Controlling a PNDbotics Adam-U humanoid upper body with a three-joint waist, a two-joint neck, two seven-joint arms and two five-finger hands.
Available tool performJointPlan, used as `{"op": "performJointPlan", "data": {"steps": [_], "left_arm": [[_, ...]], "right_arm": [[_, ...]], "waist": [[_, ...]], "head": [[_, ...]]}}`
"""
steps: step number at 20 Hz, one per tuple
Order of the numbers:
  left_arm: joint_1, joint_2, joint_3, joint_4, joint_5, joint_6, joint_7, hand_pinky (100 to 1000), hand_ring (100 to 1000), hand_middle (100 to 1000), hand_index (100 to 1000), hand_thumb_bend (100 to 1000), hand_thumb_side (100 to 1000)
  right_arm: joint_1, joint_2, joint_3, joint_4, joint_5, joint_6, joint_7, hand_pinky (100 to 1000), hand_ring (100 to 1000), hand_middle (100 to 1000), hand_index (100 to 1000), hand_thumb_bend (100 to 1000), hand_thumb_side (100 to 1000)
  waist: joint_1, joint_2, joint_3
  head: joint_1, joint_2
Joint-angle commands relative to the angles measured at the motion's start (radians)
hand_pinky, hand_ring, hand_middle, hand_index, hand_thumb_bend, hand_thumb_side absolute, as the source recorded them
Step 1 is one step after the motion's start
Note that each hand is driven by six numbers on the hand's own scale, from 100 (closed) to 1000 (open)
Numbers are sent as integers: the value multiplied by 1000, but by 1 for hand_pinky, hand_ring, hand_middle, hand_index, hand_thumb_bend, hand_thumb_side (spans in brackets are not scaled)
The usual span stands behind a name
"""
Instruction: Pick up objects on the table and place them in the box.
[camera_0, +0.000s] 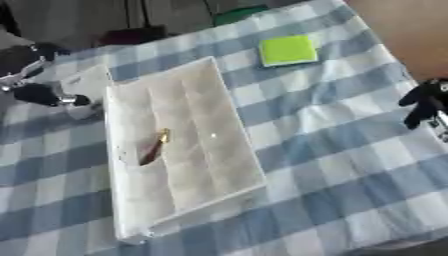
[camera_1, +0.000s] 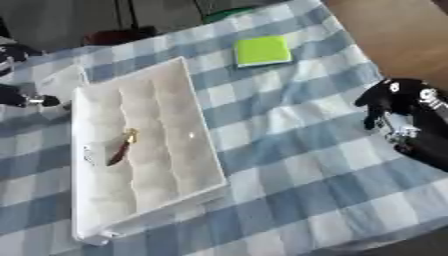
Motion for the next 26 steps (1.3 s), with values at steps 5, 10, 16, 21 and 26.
{"op": "performJointPlan", "data": {"steps": [5, 10, 16, 21, 26], "left_arm": [[-2, 18, 12, 39, 75, 17, 4, 901, 833, 928, 966, 885, 810], [2, 10, 13, 43, 154, -12, 49, 862, 834, 943, 956, 822, 779], [-3, 12, 10, 40, 168, -19, 89, 860, 837, 943, 956, 817, 753], [-4, 15, 10, 35, 153, -9, 117, 869, 840, 941, 958, 827, 741], [2, 15, 16, 39, 153, -2, 145, 859, 851, 947, 957, 819, 718]], "right_arm": [[-12, -9, -7, -23, 10, -7, 1, 535, 450, 603, 662, 100, 569], [-14, -7, -8, -24, 18, -9, 3, 534, 449, 603, 662, 100, 574], [-15, -6, -9, -25, 22, -12, 3, 534, 449, 603, 662, 100, 576], [-16, -5, -8, -25, 26, -13, 4, 534, 449, 603, 662, 100, 581], [-17, -4, -9, -26, 30, -13, 5, 534, 449, 603, 662, 100, 585]], "waist": [[-6, -8, -3], [0, 7, -10], [2, 15, -19], [6, 21, -23], [11, 28, -28]], "head": [[-2, -19], [-5, -27], [-5, -30], [-5, -37], [-6, -45]]}}
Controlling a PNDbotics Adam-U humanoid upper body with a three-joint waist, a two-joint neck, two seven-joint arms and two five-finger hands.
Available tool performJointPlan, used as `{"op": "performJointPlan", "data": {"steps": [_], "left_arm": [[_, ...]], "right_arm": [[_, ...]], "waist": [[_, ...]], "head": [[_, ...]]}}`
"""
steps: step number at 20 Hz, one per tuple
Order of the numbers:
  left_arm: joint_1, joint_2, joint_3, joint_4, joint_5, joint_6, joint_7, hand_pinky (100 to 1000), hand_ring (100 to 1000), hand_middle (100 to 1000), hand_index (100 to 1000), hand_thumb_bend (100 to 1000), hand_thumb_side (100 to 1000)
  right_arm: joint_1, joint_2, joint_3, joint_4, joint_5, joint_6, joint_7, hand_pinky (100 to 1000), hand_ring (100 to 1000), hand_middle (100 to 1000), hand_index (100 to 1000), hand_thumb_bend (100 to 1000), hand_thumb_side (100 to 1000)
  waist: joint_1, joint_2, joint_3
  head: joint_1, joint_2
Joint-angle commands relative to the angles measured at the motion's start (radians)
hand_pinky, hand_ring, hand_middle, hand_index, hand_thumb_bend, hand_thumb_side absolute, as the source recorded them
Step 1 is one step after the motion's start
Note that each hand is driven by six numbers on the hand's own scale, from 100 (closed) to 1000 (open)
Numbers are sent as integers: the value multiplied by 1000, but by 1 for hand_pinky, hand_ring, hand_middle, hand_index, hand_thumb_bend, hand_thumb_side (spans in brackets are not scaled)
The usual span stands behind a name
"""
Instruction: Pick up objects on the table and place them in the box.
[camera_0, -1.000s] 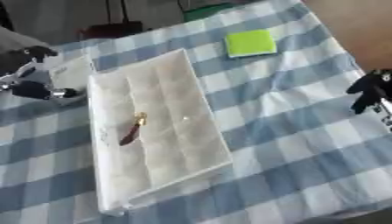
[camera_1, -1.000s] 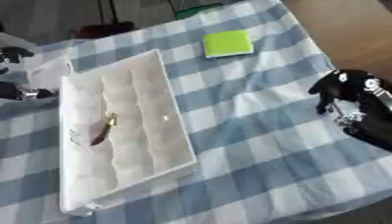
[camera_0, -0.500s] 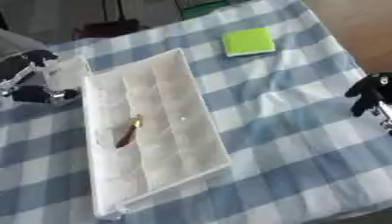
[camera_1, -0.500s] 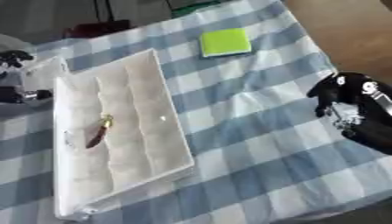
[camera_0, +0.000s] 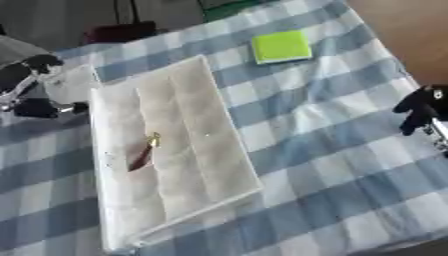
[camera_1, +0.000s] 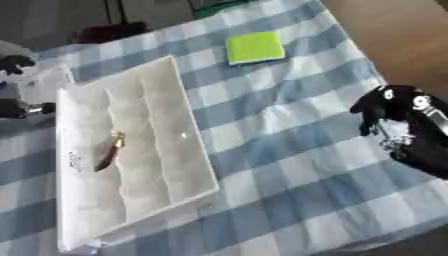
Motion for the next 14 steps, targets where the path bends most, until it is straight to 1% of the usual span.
{"op": "performJointPlan", "data": {"steps": [1, 3, 4, 8, 14], "left_arm": [[-6, 31, 16, -9, -1, 5, 28, 859, 851, 947, 957, 819, 718], [-3, 30, 16, -8, -2, 7, 48, 860, 852, 948, 958, 816, 717], [-2, 29, 16, -7, -1, 7, 54, 857, 853, 946, 958, 816, 700], [-1, 29, 16, -1, 5, 8, 70, 851, 852, 947, 958, 789, 712], [-3, 30, 15, 6, 21, -5, 49, 853, 842, 942, 959, 776, 741]], "right_arm": [[-13, -11, -9, -21, 13, -4, 1, 534, 449, 603, 662, 100, 585], [-14, -10, -9, -22, 16, -5, 2, 534, 449, 603, 662, 100, 586], [-14, -10, -10, -23, 17, -6, 2, 534, 449, 603, 662, 100, 581], [-15, -9, -11, -25, 22, -9, 1, 534, 449, 603, 663, 100, 589], [-19, -6, -11, -26, 28, -12, 1, 534, 448, 603, 663, 100, 591]], "waist": [[-4, -10, -2], [-2, -5, -5], [-2, -4, -7], [0, 7, -13], [4, 19, -23]], "head": [[-3, -17], [-4, -23], [-5, -25], [-5, -39], [-5, -49]]}}
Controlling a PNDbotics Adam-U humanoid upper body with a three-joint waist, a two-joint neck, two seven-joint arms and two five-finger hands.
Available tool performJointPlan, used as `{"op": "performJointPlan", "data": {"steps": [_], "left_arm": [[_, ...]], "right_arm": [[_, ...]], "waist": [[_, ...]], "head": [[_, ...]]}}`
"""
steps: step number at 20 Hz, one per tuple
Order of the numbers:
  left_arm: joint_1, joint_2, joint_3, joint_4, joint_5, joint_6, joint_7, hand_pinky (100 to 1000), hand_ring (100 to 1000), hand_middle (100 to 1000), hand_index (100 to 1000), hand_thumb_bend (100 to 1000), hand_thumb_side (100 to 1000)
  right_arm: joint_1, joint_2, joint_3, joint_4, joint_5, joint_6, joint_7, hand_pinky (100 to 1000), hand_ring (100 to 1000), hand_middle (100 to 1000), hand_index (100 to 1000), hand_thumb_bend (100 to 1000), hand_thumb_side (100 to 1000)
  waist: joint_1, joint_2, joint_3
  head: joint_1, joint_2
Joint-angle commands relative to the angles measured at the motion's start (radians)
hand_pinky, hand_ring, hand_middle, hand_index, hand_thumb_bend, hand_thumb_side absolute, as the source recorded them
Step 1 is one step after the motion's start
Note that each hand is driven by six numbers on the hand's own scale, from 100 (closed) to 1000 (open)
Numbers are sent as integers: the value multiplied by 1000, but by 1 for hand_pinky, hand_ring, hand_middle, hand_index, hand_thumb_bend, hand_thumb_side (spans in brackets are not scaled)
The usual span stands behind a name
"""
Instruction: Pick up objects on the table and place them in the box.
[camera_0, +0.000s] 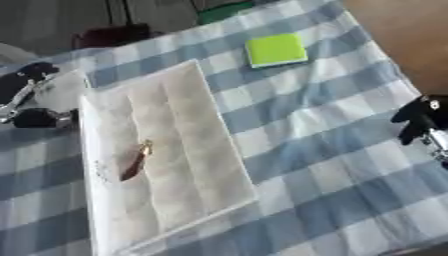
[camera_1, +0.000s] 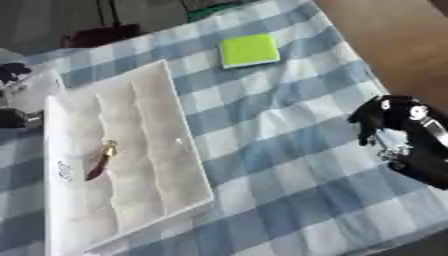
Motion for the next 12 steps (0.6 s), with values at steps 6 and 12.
{"op": "performJointPlan", "data": {"steps": [6, 12], "left_arm": [[-12, 31, 9, -2, 16, -11, -49, 845, 799, 918, 961, 773, 746], [-13, 34, 13, -13, 20, -8, -67, 857, 839, 934, 964, 797, 743]], "right_arm": [[-12, -8, -10, -24, 8, -8, 1, 534, 449, 603, 663, 100, 591], [-12, -9, -11, -23, 6, -9, 2, 534, 449, 603, 663, 100, 591]], "waist": [[-6, -14, -5], [-7, -16, -3]], "head": [[-4, -15], [-5, -17]]}}
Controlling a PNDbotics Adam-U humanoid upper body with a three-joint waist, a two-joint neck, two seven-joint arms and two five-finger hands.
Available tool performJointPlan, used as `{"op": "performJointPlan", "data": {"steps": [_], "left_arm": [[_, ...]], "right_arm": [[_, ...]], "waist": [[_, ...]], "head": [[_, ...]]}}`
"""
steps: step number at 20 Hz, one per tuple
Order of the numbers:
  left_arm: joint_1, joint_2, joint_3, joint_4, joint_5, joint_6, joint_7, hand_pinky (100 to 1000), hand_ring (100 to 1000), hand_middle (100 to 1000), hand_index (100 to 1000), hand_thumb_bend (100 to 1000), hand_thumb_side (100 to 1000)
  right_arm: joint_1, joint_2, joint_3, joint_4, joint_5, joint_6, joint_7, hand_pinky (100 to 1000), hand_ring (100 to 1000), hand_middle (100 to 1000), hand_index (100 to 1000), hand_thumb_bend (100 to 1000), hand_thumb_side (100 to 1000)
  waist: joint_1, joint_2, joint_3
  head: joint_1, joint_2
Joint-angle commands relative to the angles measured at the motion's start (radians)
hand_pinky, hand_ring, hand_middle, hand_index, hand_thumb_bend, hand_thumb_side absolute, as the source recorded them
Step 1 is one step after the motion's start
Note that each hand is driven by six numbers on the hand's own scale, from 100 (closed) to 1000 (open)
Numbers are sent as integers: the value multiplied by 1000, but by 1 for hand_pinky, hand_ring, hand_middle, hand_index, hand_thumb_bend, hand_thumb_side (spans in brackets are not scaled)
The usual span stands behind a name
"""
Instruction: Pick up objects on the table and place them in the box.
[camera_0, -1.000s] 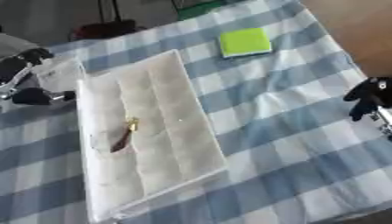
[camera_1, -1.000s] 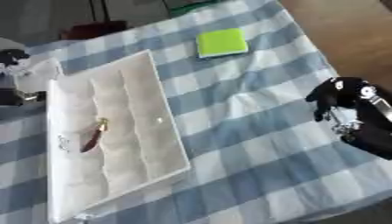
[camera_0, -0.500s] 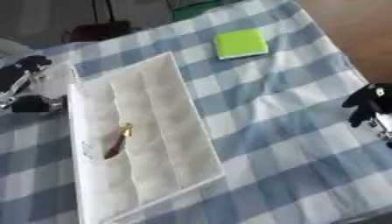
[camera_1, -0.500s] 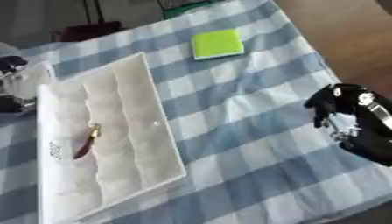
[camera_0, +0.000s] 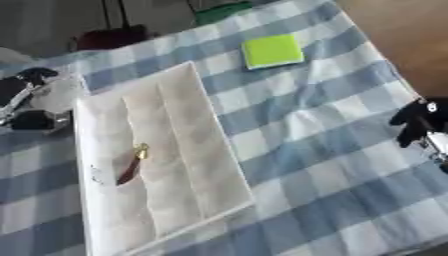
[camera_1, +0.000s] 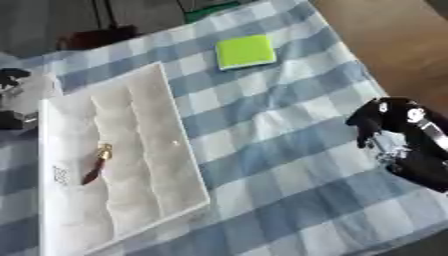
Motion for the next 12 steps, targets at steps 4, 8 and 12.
{"op": "performJointPlan", "data": {"steps": [4, 8, 12], "left_arm": [[-6, 32, 1, -6, 1, 0, -32, 859, 808, 926, 973, 811, 784], [-6, 29, -4, 3, -19, -3, -117, 806, 641, 859, 977, 774, 726], [-5, 28, 3, -4, -21, 14, -125, 707, 473, 743, 962, 672, 497]], "right_arm": [[-12, -9, -10, -22, 2, -4, 1, 534, 448, 604, 663, 100, 592], [-13, -10, -11, -22, 1, -5, 1, 534, 449, 604, 664, 100, 591], [-12, -10, -12, -22, 0, -6, 0, 534, 449, 604, 664, 100, 591]], "waist": [[-9, -17, 1], [-11, -17, 1], [-13, -17, 2]], "head": [[-3, -13], [-5, -12], [-7, -12]]}}
